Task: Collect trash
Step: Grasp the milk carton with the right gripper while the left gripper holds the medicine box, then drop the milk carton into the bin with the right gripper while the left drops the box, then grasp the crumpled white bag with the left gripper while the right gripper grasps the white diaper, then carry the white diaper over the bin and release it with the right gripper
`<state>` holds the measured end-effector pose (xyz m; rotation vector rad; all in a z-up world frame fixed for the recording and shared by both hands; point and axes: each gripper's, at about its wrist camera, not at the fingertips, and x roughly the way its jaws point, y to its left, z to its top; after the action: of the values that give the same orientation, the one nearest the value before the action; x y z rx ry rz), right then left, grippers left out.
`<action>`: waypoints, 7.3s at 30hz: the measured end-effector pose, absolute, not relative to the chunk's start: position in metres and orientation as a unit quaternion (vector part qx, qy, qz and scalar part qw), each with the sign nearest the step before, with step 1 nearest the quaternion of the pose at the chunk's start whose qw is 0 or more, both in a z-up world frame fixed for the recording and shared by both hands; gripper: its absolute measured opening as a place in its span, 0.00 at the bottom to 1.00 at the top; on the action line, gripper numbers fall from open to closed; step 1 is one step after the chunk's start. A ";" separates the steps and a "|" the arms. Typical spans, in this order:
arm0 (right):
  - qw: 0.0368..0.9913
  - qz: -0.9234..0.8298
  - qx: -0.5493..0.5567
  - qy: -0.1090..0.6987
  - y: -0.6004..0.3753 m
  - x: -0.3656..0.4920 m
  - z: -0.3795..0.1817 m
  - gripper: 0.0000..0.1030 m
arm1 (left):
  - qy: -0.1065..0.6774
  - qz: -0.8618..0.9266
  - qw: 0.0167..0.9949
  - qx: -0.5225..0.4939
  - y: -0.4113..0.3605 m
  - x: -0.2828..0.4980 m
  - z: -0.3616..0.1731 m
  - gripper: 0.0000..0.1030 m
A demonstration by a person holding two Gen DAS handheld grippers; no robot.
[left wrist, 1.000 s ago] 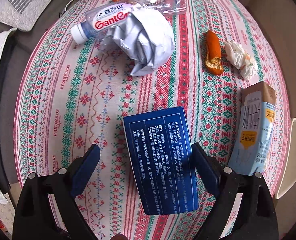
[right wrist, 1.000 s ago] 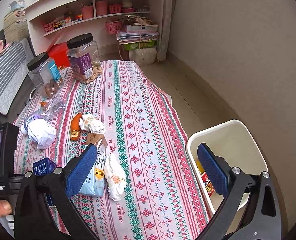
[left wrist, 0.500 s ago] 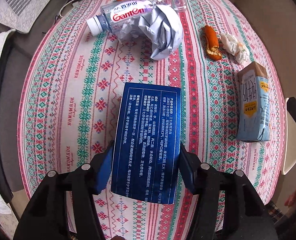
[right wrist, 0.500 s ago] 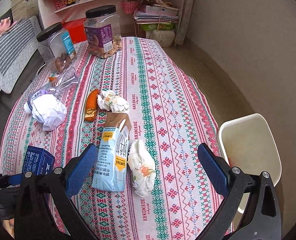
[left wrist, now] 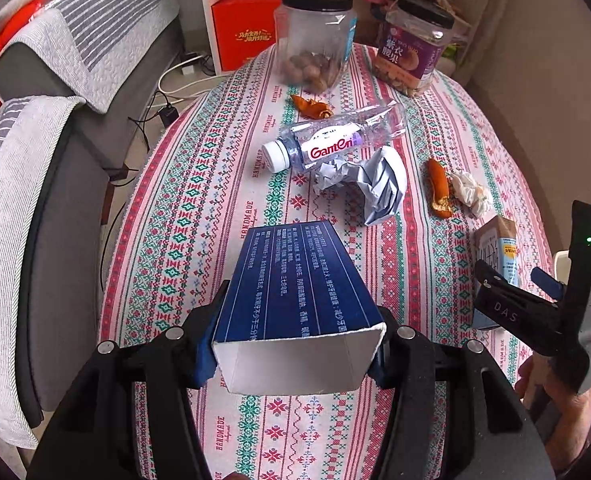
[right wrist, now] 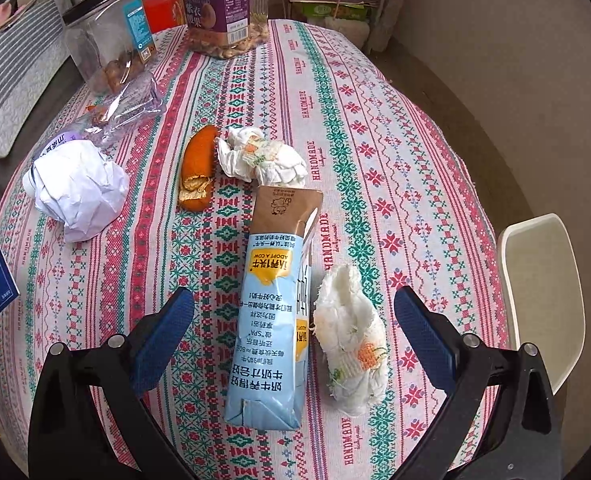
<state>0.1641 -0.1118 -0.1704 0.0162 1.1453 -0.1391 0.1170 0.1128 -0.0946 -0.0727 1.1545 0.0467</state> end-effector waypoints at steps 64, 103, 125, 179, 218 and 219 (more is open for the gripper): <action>0.943 -0.089 0.022 0.319 -0.231 0.072 -0.035 0.24 | 0.364 -0.074 0.928 -0.021 -0.037 0.097 -0.038 0.54; 0.889 -0.330 0.174 0.266 -0.444 -0.030 -0.015 0.83 | 0.418 -0.298 0.858 0.035 -0.288 0.066 -0.075 0.60; 0.906 -0.253 0.048 0.336 -0.335 0.044 -0.039 0.93 | 0.384 -0.093 0.914 0.091 -0.163 0.122 -0.063 0.71; 0.818 -0.023 -0.031 0.573 -0.154 0.145 -0.185 0.86 | 0.493 -0.015 0.869 0.033 0.049 0.180 -0.094 0.60; 0.921 0.093 0.015 0.378 -0.073 0.101 -0.059 0.34 | 0.403 0.027 0.914 -0.044 0.125 0.073 -0.022 0.60; 0.922 0.093 0.015 0.376 -0.073 0.100 -0.058 0.34 | 0.400 0.027 0.915 -0.043 0.124 0.073 -0.021 0.60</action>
<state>0.1001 -0.0735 -0.0580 0.0305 0.7726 0.1920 0.0726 0.1241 -0.0214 -0.0893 0.8243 0.0557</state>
